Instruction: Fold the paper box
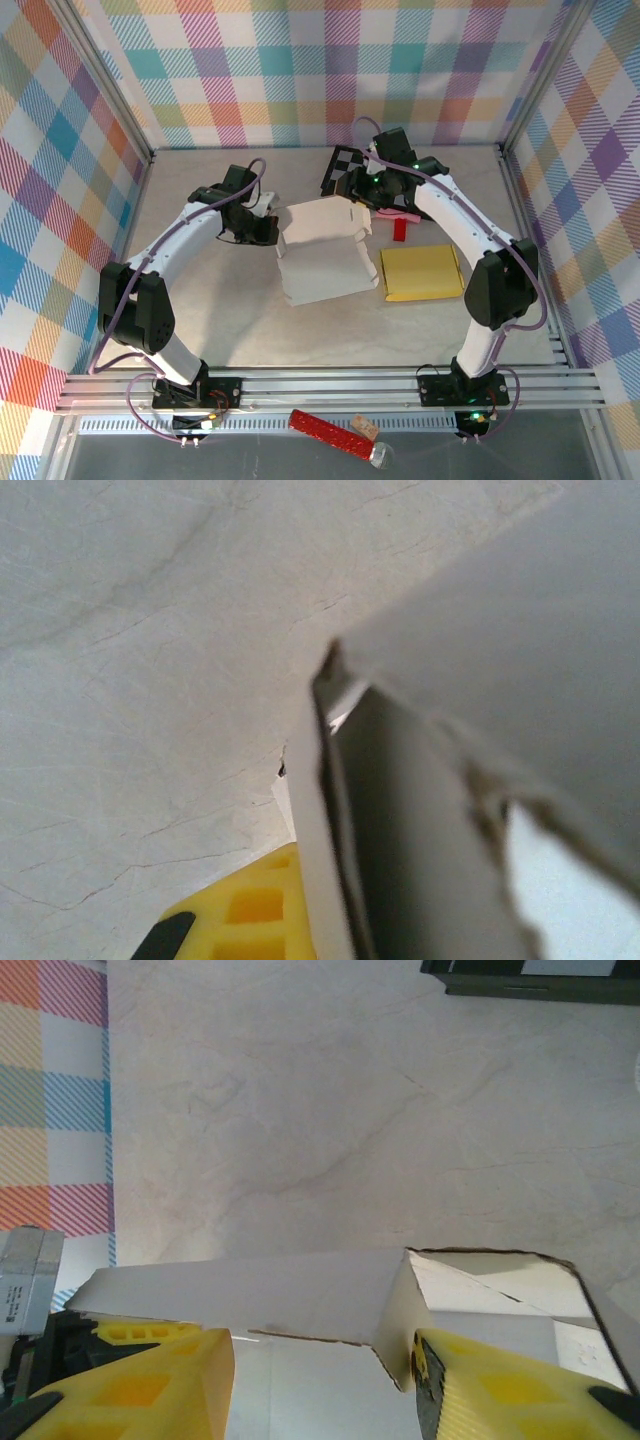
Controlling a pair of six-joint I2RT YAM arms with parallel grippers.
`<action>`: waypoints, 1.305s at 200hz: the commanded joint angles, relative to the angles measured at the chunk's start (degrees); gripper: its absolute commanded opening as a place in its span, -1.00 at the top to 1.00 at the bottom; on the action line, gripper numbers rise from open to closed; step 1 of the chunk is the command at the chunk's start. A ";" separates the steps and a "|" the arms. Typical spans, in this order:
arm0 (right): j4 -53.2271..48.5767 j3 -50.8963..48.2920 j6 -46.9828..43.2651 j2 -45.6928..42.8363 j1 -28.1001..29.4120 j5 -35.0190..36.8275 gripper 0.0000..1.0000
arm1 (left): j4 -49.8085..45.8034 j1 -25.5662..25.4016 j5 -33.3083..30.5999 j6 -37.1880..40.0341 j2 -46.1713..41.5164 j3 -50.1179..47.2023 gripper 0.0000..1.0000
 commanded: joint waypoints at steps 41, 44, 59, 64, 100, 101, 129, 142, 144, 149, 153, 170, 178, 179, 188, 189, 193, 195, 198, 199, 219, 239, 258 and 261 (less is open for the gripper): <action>-0.66 1.63 -3.19 -5.51 -0.30 -1.89 -0.04 | -0.11 0.97 3.16 0.37 0.81 3.11 1.00; -0.47 1.52 -3.53 -6.12 -0.49 -2.01 -0.04 | 0.00 1.25 3.40 0.32 0.83 3.16 1.00; 1.25 0.31 -5.26 -9.85 -2.16 -3.62 -0.08 | 0.68 2.48 5.48 -0.26 0.90 3.25 1.00; 1.91 -0.20 -5.55 -11.10 -2.88 -4.13 -0.10 | 0.86 2.81 6.31 -0.30 0.94 3.33 1.00; 8.06 -5.55 -5.84 -18.09 -10.68 -10.65 -0.16 | 1.63 5.24 14.14 0.39 2.66 4.17 1.00; 8.12 -5.70 -5.87 -18.10 -10.89 -10.80 -0.16 | 1.66 5.27 14.46 0.45 2.76 4.17 1.00; 15.35 -12.13 -5.19 -18.00 -18.37 -21.60 0.02 | 6.38 6.96 23.67 0.30 3.87 2.51 1.00; 18.27 -14.06 -6.01 -16.66 -20.88 -26.73 0.09 | 7.86 7.72 27.50 0.09 5.10 2.62 1.00; 18.74 -14.25 -6.23 -16.38 -21.28 -27.63 0.10 | 7.92 7.75 27.88 0.07 5.24 2.66 1.00; 19.65 -14.52 -6.68 -15.65 -21.95 -29.73 0.14 | 8.16 7.92 28.82 0.15 5.88 2.87 1.00; 20.09 -14.60 -7.23 -14.94 -22.41 -31.50 0.15 | 8.20 7.98 29.56 0.23 6.37 3.11 1.00; 19.82 -14.02 -10.20 -11.17 -23.35 -36.06 0.19 | 8.42 8.36 33.16 0.51 8.36 4.21 1.00; 19.59 -13.67 -11.63 -9.90 -23.58 -36.83 0.20 | 7.89 8.37 33.88 1.06 9.10 4.88 1.00; 19.55 -13.63 -11.79 -9.65 -23.62 -36.85 0.20 | 7.83 8.37 34.00 1.13 9.18 4.92 1.00; 20.26 -13.40 -12.33 -8.40 -23.88 -37.69 0.20 | 7.08 8.45 34.09 1.68 9.97 5.54 1.00; 20.46 -13.36 -12.32 -8.33 -23.91 -37.85 0.20 | 6.98 8.46 34.06 1.71 10.06 5.60 1.00; 20.93 -13.13 -12.24 -7.81 -23.97 -38.41 0.20 | 6.69 8.46 34.08 1.98 10.41 5.90 1.00; 21.28 -13.01 -12.18 -7.60 -24.01 -38.81 0.20 | 6.35 8.46 34.11 2.09 10.54 6.06 1.00; 21.87 -12.81 -11.96 -7.23 -24.00 -39.36 0.20 | 5.97 8.46 34.18 2.29 10.80 6.32 1.00; 22.01 -12.72 -11.91 -7.13 -24.01 -39.52 0.20 | 5.86 8.46 34.15 2.36 10.91 6.39 1.00; 24.30 -10.64 -10.40 -4.89 -23.74 -43.16 0.18 | 5.00 8.46 34.48 2.81 12.15 7.02 1.00; 22.30 -9.20 -12.26 -3.04 -23.65 -44.23 0.17 | 4.96 8.46 34.97 2.82 12.91 7.22 1.00; 21.12 -8.42 -13.36 -1.24 -23.61 -46.06 0.17 | 4.46 8.46 35.66 2.94 13.55 7.81 1.00; 20.89 -8.32 -13.49 -0.88 -23.61 -46.17 0.17 | 4.36 8.46 35.79 2.95 13.61 7.86 1.00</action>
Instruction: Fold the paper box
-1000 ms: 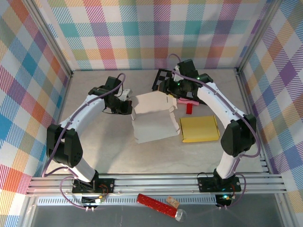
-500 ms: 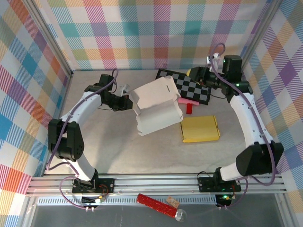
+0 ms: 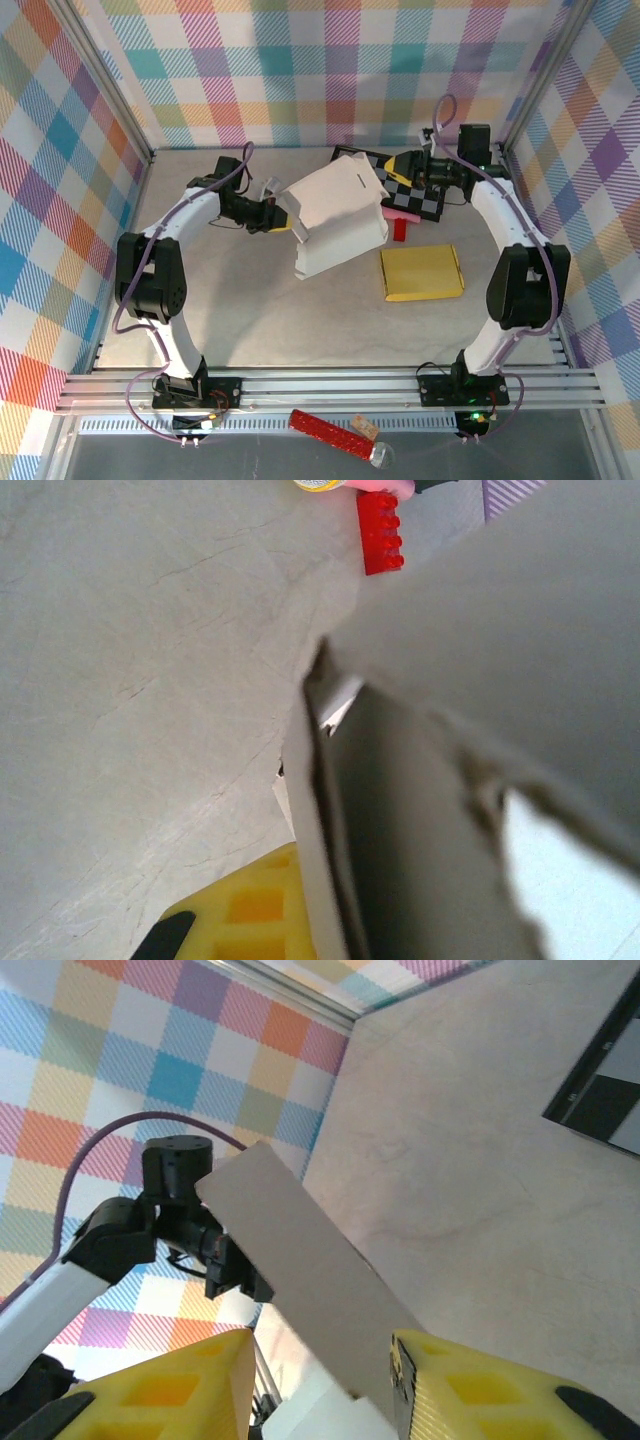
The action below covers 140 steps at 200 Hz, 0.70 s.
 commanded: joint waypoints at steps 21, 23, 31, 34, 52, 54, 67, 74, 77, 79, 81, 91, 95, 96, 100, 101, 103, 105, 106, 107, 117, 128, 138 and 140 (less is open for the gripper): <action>-0.77 2.68 -4.96 3.59 0.11 -4.74 0.17 | -1.85 0.63 3.92 1.88 1.27 2.28 1.00; -0.66 2.76 -4.97 3.71 0.09 -4.80 0.16 | -1.85 0.64 3.90 1.84 1.24 2.25 1.00; -0.16 3.13 -4.53 4.28 0.18 -5.58 0.16 | -2.09 0.64 3.93 1.84 1.27 2.21 1.00; 0.30 3.20 -4.18 4.46 0.19 -6.05 0.16 | -2.23 0.62 3.99 1.90 1.36 2.19 1.00; 2.30 3.55 -2.50 4.63 0.59 -7.77 0.16 | -2.90 0.64 4.13 2.34 1.56 2.05 1.00; 2.28 3.57 -2.45 4.63 0.69 -7.83 0.17 | -2.97 0.64 4.11 2.40 1.53 2.04 1.00; 2.19 3.62 -2.52 4.23 1.11 -8.15 0.17 | -3.08 0.64 3.84 2.47 1.52 1.92 1.00; 1.94 3.63 -2.89 4.10 1.18 -8.01 0.17 | -3.08 0.64 3.91 2.46 1.55 1.91 1.00; 1.76 3.59 -3.07 4.02 1.19 -7.94 0.16 | -3.09 0.64 3.85 2.43 1.57 1.90 1.00; 1.62 3.58 -3.11 4.01 1.24 -7.82 0.16 | -3.11 0.59 3.89 2.40 1.55 1.92 1.00; 1.41 3.58 -3.32 4.01 1.25 -7.73 0.16 | -3.13 0.63 3.92 2.41 1.53 2.01 1.00; 1.07 3.56 -3.85 4.17 1.30 -7.61 0.17 | -3.25 0.64 3.87 2.40 1.49 2.18 1.00; 0.91 3.56 -3.91 4.27 1.26 -7.52 0.16 | -3.26 0.63 3.84 2.37 1.42 2.24 1.00; 0.90 3.57 -3.96 4.31 1.26 -7.49 0.16 | -3.26 0.63 3.79 2.37 1.45 2.29 1.00; 0.80 3.63 -4.01 4.51 1.29 -7.59 0.16 | -3.30 0.64 3.75 2.37 1.45 2.40 1.00; 0.77 3.60 -4.05 4.56 1.27 -7.61 0.16 | -3.28 0.59 3.75 2.37 1.47 2.41 1.00; 0.80 3.65 -4.02 4.72 1.32 -7.63 0.17 | -3.33 0.63 3.75 2.43 1.48 2.46 1.00; 0.81 3.73 -4.03 4.78 1.40 -7.68 0.16 | -3.41 0.63 3.84 2.38 1.49 2.50 1.00; 0.77 3.74 -4.06 4.83 1.37 -7.75 0.16 | -3.46 0.64 3.88 2.41 1.44 2.55 1.00; 0.75 3.80 -4.08 4.90 1.40 -7.78 0.16 | -3.49 0.64 3.86 2.43 1.42 2.57 1.00; 0.03 4.25 -4.62 5.31 1.71 -7.70 0.16 | -3.69 0.64 3.90 2.50 1.40 2.73 1.00; -1.05 5.09 -5.55 5.84 2.14 -7.54 0.16 | -3.92 0.63 3.87 2.63 1.25 2.84 1.00; -1.57 5.78 -5.94 6.17 2.62 -7.58 0.16 | -4.13 0.59 3.85 2.75 1.23 2.86 1.00; -1.56 5.87 -5.94 6.24 2.72 -7.62 0.17 | -4.20 0.63 3.89 2.72 1.16 2.86 1.00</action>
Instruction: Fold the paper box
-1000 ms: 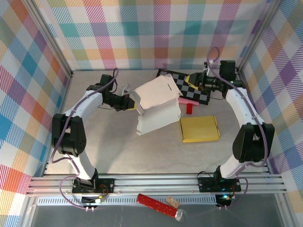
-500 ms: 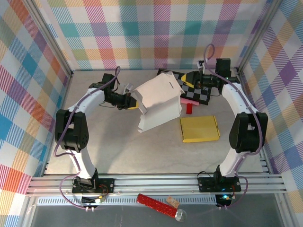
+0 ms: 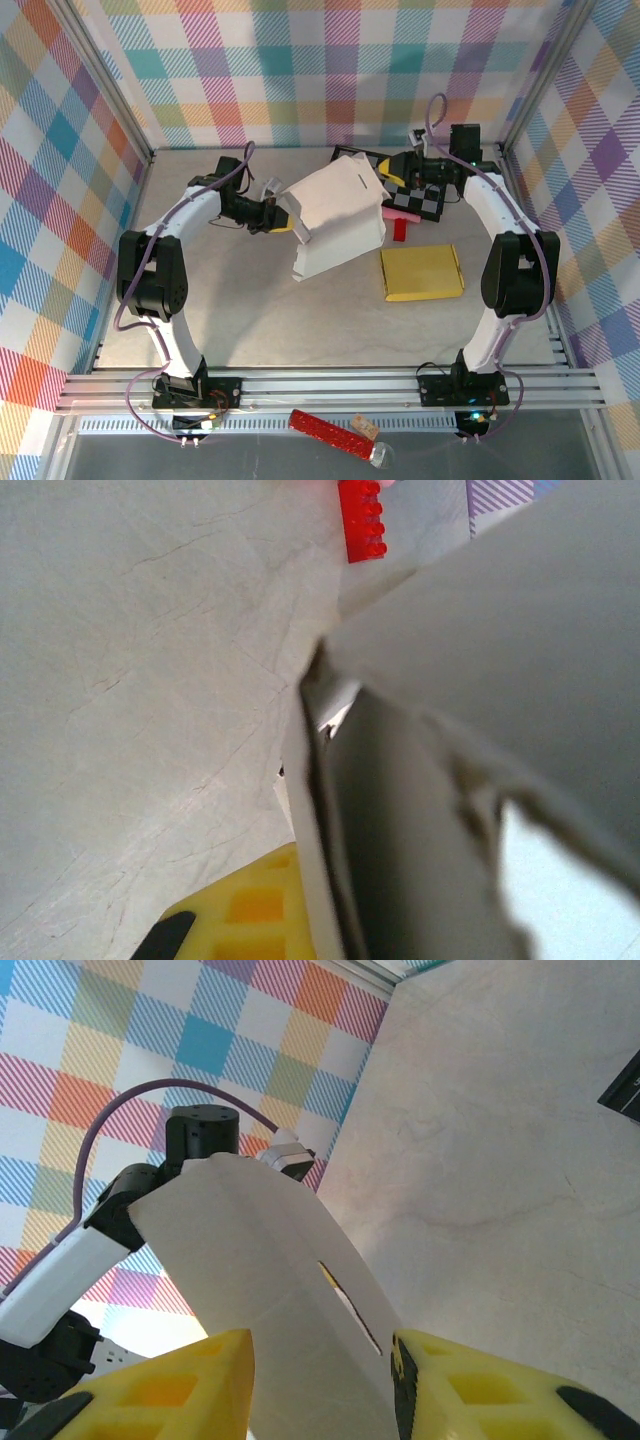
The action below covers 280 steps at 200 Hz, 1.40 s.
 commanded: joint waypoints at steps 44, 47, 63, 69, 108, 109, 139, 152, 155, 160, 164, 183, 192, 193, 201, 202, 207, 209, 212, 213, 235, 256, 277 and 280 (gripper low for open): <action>-4.51 3.78 -6.30 1.75 2.65 -1.43 0.17 | -2.66 0.59 1.74 1.64 -0.22 1.74 1.00; -4.53 3.61 -6.37 1.77 2.67 -1.42 0.17 | -2.67 0.59 1.81 1.59 -0.28 1.75 1.00; -4.35 2.97 -6.47 1.75 2.83 -1.45 0.17 | -2.81 0.59 1.74 1.66 -0.65 1.66 1.00; -4.35 2.92 -6.53 1.77 2.92 -1.48 0.18 | -2.92 0.59 1.74 1.66 -0.66 1.66 1.00; -6.78 3.25 -8.84 1.62 4.15 0.56 0.21 | -3.11 0.59 1.70 1.72 -1.13 1.48 1.00; -6.84 3.20 -8.87 1.60 4.16 0.63 0.21 | -3.16 0.59 1.68 1.74 -1.12 1.48 1.00; -8.40 3.19 -10.42 0.98 4.59 2.66 0.24 | -3.29 0.59 1.57 1.86 -1.40 1.31 1.00; -9.19 3.26 -11.24 0.76 4.76 3.93 0.24 | -3.29 0.59 1.57 1.85 -1.56 1.30 1.00; -9.31 3.26 -11.42 0.65 4.83 4.17 0.24 | -3.27 0.59 1.61 1.90 -1.56 1.15 1.00; -9.51 3.25 -11.66 0.50 4.99 4.78 0.24 | -3.29 0.59 1.51 1.86 -1.62 1.21 1.00; -9.66 3.28 -11.90 0.36 5.10 5.26 0.24 | -3.29 0.59 1.53 1.86 -1.65 1.17 1.00; -10.54 3.30 -13.05 -0.20 5.62 7.59 0.24 | -3.44 0.59 1.44 1.93 -1.83 1.16 1.00; -10.74 3.30 -13.51 -0.44 5.82 8.49 0.25 | -3.42 0.59 1.38 2.06 -1.89 1.17 1.00; -10.75 3.32 -13.54 -0.53 5.82 8.60 0.25 | -3.44 0.55 1.39 2.04 -1.90 1.15 1.00; -10.98 3.37 -13.87 -0.62 6.00 9.28 0.25 | -3.51 0.59 1.24 2.07 -2.01 1.17 1.00; -11.05 3.35 -13.89 -0.62 6.00 9.39 0.25 | -3.53 0.59 1.23 2.09 -2.00 1.15 1.00; -11.23 3.42 -14.12 -0.71 6.13 9.79 0.25 | -3.62 0.59 1.21 2.10 -2.00 1.17 1.00; -11.32 3.47 -14.21 -0.71 6.17 9.92 0.25 | -3.64 0.59 1.35 2.15 -2.04 1.14 1.00; -11.57 3.62 -14.45 -0.71 6.30 10.28 0.25 | -3.62 0.59 1.27 2.21 -2.01 1.20 1.00; -11.61 3.61 -14.49 -0.71 6.33 10.37 0.25 | -3.63 0.59 1.24 2.20 -2.00 1.12 1.00; -12.76 4.06 -15.68 -0.80 7.04 12.48 0.25 | -3.81 0.53 1.02 2.28 -2.17 1.19 1.00; -13.83 4.50 -16.88 -0.97 8.08 14.99 0.25 | -3.99 0.51 0.93 2.45 -2.09 1.30 1.00; -14.66 4.75 -18.09 -1.24 9.12 17.99 0.24 | -4.16 0.51 0.78 2.61 -2.13 1.48 1.00; -14.76 4.74 -18.25 -1.26 9.23 18.27 0.24 | -4.12 0.49 0.82 2.55 -2.12 1.48 1.00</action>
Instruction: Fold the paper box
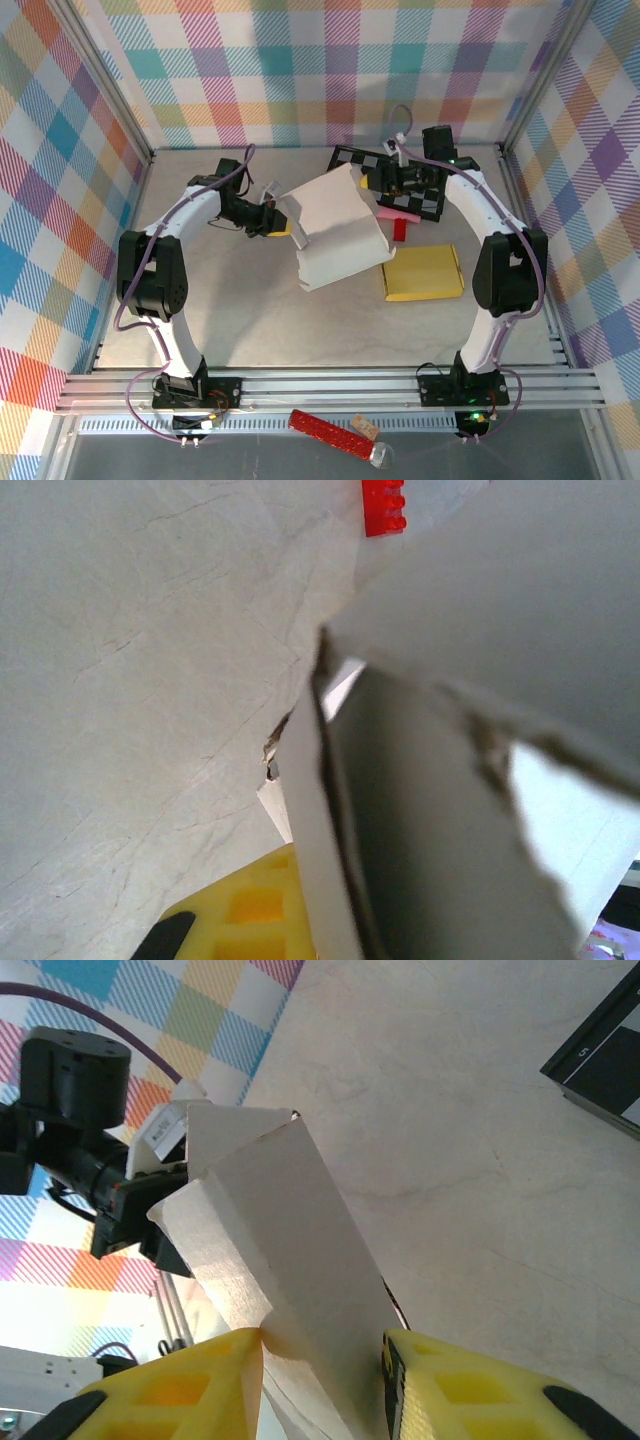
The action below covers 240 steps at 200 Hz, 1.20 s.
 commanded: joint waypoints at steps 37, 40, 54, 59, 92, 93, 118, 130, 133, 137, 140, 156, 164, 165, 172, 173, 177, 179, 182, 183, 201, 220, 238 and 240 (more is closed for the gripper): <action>-3.23 1.77 -4.39 -2.22 2.58 5.33 0.20 | -0.54 0.48 2.02 2.07 -2.15 1.26 1.00; -3.25 1.85 -4.47 -2.16 2.57 5.40 0.20 | -0.56 0.50 1.98 2.08 -2.18 1.28 1.00; -3.72 2.03 -5.01 -1.92 2.49 5.25 0.18 | -0.79 0.51 2.11 2.17 -2.09 1.37 1.00; -3.90 2.14 -5.22 -1.96 2.46 5.12 0.18 | -0.89 0.48 2.11 2.26 -2.07 1.37 1.00; -3.87 2.08 -3.86 -1.16 0.77 -0.75 0.19 | -0.90 0.44 3.10 2.00 -1.80 1.45 1.00; -3.77 2.01 -3.75 -1.12 0.67 -0.87 0.19 | -0.90 0.47 3.11 2.00 -1.85 1.46 1.00; -1.22 0.09 -1.17 -1.76 -1.21 -5.74 0.15 | 0.19 0.73 4.80 0.88 -1.82 1.28 1.00; -1.18 -0.37 -0.99 -1.87 -1.98 -8.00 0.12 | 0.40 0.77 5.64 0.47 -1.65 1.50 1.00; -1.14 -0.47 -0.86 -1.87 -2.17 -8.71 0.11 | 0.34 0.77 5.74 0.47 -1.59 1.57 1.00; -1.05 -0.56 -0.63 -1.87 -2.50 -9.66 0.09 | 0.28 0.77 5.75 0.46 -1.59 1.76 1.00; -1.03 -0.78 -0.51 -1.94 -2.76 -10.27 0.09 | 0.19 0.77 5.70 0.46 -1.47 1.87 1.00; -1.21 -1.75 -0.59 -2.75 -3.61 -11.54 0.06 | -0.19 0.86 5.67 0.37 -1.11 2.17 1.00; -0.87 -2.85 -0.65 -3.45 -3.97 -11.18 0.06 | -0.06 0.93 5.71 0.25 -1.01 2.18 1.00; -0.87 -2.85 -0.65 -3.45 -3.97 -11.18 0.06 | -0.04 0.94 5.73 0.24 -0.97 2.22 1.00; -0.24 -3.90 -0.41 -4.00 -4.32 -11.12 0.07 | 0.05 1.02 5.74 0.02 -0.93 2.15 1.00; -0.06 -4.22 -0.28 -4.12 -4.40 -11.17 0.07 | 0.10 1.03 5.75 0.00 -0.89 2.11 1.00; 0.16 -4.62 -0.17 -4.25 -4.62 -11.19 0.07 | 0.35 1.11 5.88 -0.18 -0.84 1.97 1.00; 0.32 -4.88 -0.09 -4.42 -4.68 -11.26 0.08 | 0.43 1.16 5.94 -0.26 -0.86 1.96 1.00; 0.55 -5.24 -0.01 -4.55 -4.82 -11.24 0.08 | 0.55 1.16 5.93 -0.36 -0.87 1.96 1.00; 0.64 -5.43 -0.02 -4.57 -4.85 -11.22 0.08 | 0.62 1.14 5.93 -0.37 -0.85 1.93 1.00; 2.48 -8.12 0.90 -5.74 -5.55 -11.27 0.16 | 0.60 1.25 6.18 -0.38 -0.75 1.96 1.00; 3.23 -8.97 1.15 -6.04 -5.67 -11.66 0.17 | 0.60 1.30 6.24 -0.33 -0.68 1.94 1.00; 2.97 -8.80 0.70 -5.68 -5.67 -11.10 0.17 | 0.52 1.27 6.35 -0.37 -0.57 2.07 1.00; 2.94 -8.78 0.63 -5.72 -5.67 -10.99 0.16 | 0.54 1.23 6.34 -0.37 -0.57 2.14 1.00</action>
